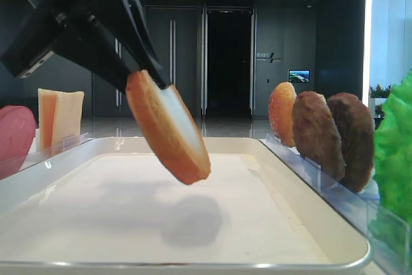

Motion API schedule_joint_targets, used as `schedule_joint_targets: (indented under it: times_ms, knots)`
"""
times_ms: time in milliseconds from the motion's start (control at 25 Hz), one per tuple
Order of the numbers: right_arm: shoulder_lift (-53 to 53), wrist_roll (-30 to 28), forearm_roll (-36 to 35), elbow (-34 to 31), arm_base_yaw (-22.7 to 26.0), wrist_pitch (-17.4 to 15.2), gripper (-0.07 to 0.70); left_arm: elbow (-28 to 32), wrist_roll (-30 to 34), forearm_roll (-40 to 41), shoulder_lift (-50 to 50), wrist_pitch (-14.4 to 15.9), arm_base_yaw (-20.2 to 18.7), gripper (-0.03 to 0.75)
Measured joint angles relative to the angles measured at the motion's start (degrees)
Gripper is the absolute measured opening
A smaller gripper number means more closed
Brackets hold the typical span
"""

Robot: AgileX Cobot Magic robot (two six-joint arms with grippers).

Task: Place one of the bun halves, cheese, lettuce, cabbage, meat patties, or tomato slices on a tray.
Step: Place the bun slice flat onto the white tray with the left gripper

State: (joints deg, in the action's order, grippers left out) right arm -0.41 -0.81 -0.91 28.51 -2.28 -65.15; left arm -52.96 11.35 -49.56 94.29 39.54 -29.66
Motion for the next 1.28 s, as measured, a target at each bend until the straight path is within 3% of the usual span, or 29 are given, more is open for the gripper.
schedule_joint_targets:
  times_ms: [1000,1280]
  knots:
    - [0.0,0.0,0.0,0.0,0.0,0.0,0.531,0.0,5.1,-3.3,5.4,0.2,1.9,0.127]
    - [0.0,0.0,0.0,0.0,0.0,0.0,0.531,0.0,5.5,-3.3,6.7,1.5,2.0,0.125]
